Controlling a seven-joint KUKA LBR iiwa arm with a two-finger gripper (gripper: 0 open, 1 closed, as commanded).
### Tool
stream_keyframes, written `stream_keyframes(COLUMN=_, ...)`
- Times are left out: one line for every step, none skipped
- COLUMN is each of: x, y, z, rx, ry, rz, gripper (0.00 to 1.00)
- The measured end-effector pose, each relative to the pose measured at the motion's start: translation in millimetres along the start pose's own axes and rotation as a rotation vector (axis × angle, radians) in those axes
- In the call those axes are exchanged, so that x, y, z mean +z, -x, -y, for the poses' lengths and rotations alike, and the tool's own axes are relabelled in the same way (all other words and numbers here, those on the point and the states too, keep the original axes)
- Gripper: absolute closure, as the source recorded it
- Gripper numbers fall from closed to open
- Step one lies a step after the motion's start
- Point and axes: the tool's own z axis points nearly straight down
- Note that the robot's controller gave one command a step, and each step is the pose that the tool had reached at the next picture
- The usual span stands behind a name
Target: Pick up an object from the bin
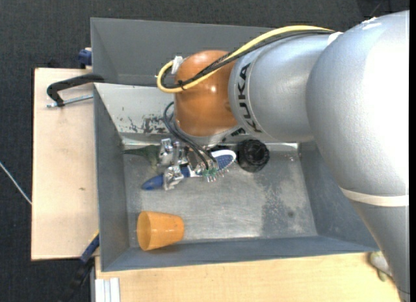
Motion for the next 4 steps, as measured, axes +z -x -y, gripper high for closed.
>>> stream_keyframes(x=-154, y=0.5, z=-1, rx=-0.075, ry=-0.002, rz=0.005, gripper=1.0)
stream_keyframes(x=-42, y=-40.9, z=-3, rx=-0.097, ry=-0.001, rz=-0.018, gripper=1.0)
stream_keyframes(x=-189, y=-47.4, z=-16, rx=-0.133, ry=-0.001, rz=0.006, gripper=1.0)
stream_keyframes(x=-184, y=-48.6, z=-16, rx=-0.132, ry=-0.001, rz=-0.004, gripper=0.0)
